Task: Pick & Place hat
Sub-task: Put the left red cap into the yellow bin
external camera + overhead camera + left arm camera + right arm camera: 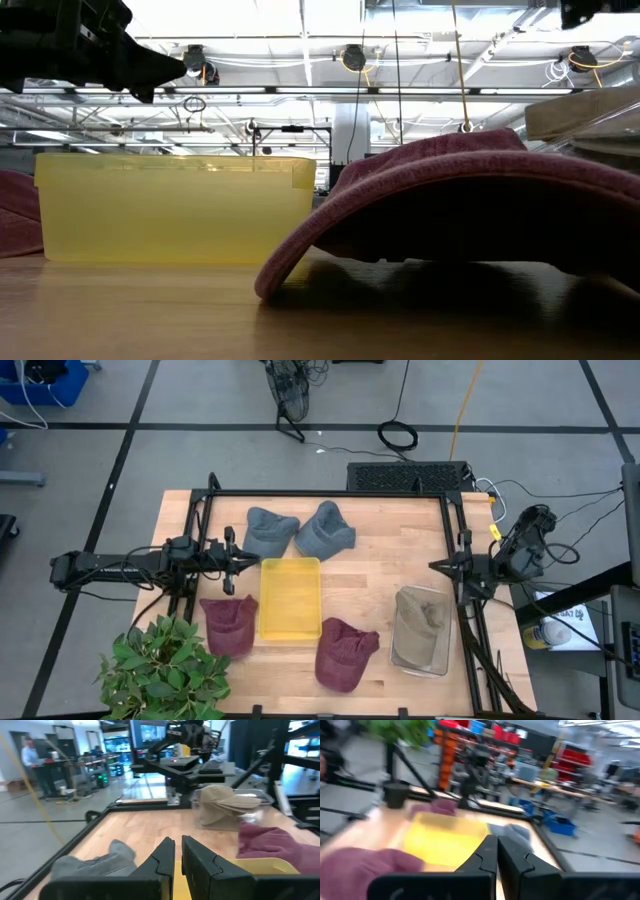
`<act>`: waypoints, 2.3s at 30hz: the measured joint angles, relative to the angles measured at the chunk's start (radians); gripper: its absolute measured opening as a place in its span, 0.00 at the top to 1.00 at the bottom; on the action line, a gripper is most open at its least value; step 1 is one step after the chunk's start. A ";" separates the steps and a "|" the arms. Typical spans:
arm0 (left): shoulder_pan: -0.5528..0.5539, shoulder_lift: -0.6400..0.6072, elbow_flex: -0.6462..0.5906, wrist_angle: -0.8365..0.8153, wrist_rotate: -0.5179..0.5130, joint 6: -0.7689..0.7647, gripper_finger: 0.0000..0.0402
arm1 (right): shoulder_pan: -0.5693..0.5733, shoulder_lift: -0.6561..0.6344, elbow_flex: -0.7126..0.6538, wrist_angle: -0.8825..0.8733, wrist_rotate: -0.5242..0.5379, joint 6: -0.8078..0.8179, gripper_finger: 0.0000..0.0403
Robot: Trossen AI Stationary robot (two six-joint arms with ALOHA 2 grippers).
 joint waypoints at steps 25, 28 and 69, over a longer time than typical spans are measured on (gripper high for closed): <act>0.000 0.001 0.000 -0.046 -0.185 -0.041 0.90 | -0.041 0.005 -0.266 0.272 0.063 0.053 1.00; 0.000 0.001 0.000 -0.073 -0.180 -0.104 0.90 | -0.065 0.004 -0.305 0.390 -0.013 -0.026 1.00; -0.195 0.369 0.551 -1.055 -0.288 -0.400 0.90 | -0.786 0.007 -0.485 0.617 -0.669 -0.006 1.00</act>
